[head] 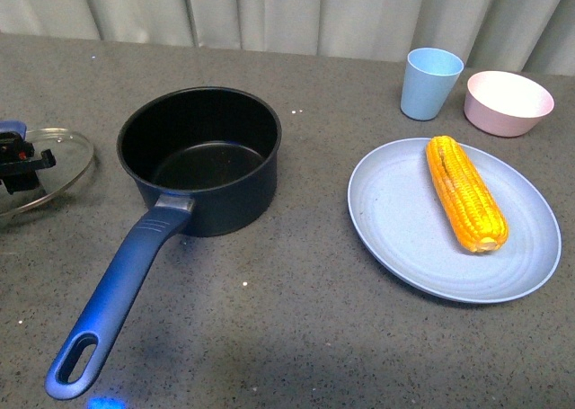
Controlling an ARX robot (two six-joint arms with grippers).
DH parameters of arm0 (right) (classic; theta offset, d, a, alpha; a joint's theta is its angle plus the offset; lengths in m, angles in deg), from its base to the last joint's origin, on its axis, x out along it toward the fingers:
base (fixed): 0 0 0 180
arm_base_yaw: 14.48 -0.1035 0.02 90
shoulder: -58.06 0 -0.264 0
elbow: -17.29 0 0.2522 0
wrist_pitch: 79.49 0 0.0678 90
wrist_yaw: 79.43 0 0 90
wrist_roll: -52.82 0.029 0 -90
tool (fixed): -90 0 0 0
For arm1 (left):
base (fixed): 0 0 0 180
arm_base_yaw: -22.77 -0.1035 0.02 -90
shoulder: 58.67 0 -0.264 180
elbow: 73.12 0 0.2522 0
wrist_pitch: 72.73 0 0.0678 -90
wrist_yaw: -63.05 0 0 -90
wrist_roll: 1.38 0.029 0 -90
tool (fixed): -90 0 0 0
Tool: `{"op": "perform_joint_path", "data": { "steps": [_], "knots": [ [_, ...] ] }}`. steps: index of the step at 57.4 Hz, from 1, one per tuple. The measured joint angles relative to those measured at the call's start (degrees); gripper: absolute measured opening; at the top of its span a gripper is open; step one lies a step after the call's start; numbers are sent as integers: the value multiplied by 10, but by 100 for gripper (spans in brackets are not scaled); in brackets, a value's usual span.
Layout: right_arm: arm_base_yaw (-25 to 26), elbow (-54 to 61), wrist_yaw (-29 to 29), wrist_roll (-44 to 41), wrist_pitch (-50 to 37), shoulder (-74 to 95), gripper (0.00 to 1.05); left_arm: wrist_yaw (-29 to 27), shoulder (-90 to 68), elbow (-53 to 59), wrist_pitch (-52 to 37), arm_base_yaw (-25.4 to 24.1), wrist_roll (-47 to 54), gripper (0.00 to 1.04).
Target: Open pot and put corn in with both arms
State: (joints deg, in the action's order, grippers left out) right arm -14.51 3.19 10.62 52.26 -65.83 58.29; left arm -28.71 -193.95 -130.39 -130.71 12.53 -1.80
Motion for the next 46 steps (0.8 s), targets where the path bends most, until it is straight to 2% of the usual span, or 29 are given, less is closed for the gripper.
{"op": "perform_joint_path", "data": {
  "steps": [33, 35, 46],
  "knots": [
    [0, 0, 0, 0, 0, 0, 95, 2, -9, -5, 2, 14, 0, 46],
    [0, 0, 0, 0, 0, 0, 95, 3, -9, -5, 4, 14, -1, 49],
    [0, 0, 0, 0, 0, 0, 95, 9, -9, -4, 20, 14, 0, 78]
  ]
}}
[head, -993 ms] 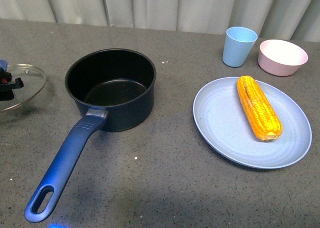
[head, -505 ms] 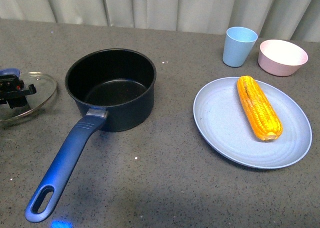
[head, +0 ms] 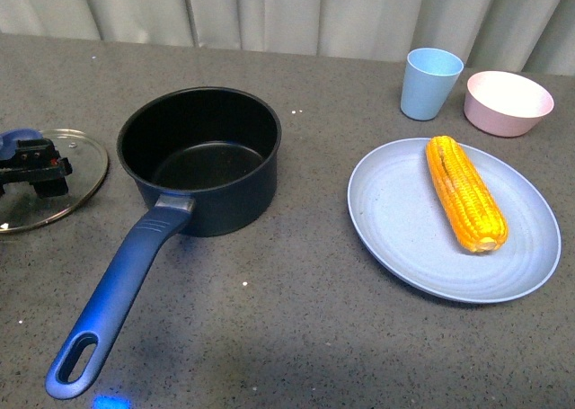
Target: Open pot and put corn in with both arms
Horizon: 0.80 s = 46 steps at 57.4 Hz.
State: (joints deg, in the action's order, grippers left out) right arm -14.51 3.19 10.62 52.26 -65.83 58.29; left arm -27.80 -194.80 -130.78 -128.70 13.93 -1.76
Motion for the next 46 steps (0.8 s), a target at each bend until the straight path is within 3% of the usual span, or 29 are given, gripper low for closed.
{"op": "perform_joint_path", "data": {
  "steps": [9, 18, 46],
  "knots": [
    [0, 0, 0, 0, 0, 0, 95, -3, 12, 7, 5, -1, 0, 100],
    [0, 0, 0, 0, 0, 0, 95, -5, 64, 35, 13, 0, -11, 98],
    [0, 0, 0, 0, 0, 0, 95, -31, 433, 238, 122, 43, -58, 98]
  ]
}}
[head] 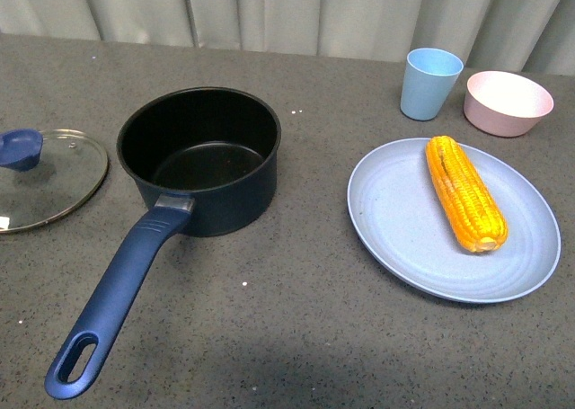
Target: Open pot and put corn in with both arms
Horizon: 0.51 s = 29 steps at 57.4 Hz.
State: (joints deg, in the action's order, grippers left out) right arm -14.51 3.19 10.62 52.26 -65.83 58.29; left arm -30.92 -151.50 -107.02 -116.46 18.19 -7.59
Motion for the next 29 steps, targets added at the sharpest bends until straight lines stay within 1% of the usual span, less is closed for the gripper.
{"op": "perform_joint_path", "data": {
  "steps": [6, 10, 16, 18, 19, 20, 22, 24, 26, 29],
  "knots": [
    [0, 0, 0, 0, 0, 0, 95, -16, 110, 52, 49, 19, -1, 98],
    [0, 0, 0, 0, 0, 0, 95, -45, 180, 78, 100, 34, -1, 98],
    [0, 0, 0, 0, 0, 0, 95, -108, 313, 123, 202, 74, 3, 98],
    [0, 0, 0, 0, 0, 0, 95, -109, 338, 130, 210, 80, 4, 98],
    [0, 0, 0, 0, 0, 0, 95, -103, 345, 132, 208, 80, 9, 98],
    [0, 0, 0, 0, 0, 0, 95, -79, 345, 138, 186, 75, 15, 95],
    [0, 0, 0, 0, 0, 0, 95, -26, 349, 152, 123, 60, 28, 88],
    [0, 0, 0, 0, 0, 0, 95, 12, 353, 163, 79, 52, 36, 81],
    [0, 0, 0, 0, 0, 0, 95, 29, 368, 167, 67, 49, 42, 74],
    [0, 0, 0, 0, 0, 0, 95, 37, 393, 172, 75, 49, 48, 64]
  ]
}}
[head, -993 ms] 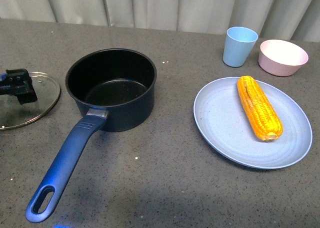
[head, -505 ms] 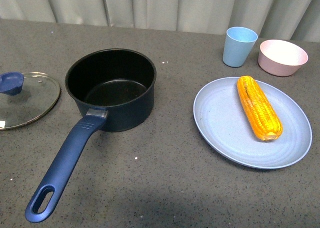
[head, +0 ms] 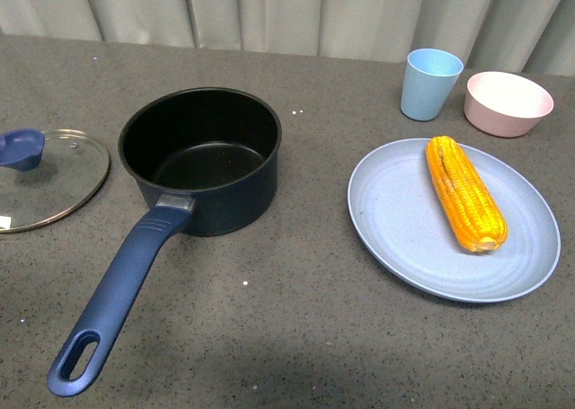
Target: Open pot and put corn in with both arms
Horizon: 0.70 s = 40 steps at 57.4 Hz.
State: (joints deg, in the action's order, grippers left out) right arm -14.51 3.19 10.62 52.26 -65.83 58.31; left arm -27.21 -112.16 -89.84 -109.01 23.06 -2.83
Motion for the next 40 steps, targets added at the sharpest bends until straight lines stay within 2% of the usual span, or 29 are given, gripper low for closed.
{"op": "perform_joint_path", "data": {
  "steps": [20, 40],
  "knots": [
    [0, 0, 0, 0, 0, 0, 95, 2, 150, 18, 125, -2, 9, 4],
    [0, 0, 0, 0, 0, 0, 95, 2, 276, 18, 243, -2, 10, 4]
  ]
}}
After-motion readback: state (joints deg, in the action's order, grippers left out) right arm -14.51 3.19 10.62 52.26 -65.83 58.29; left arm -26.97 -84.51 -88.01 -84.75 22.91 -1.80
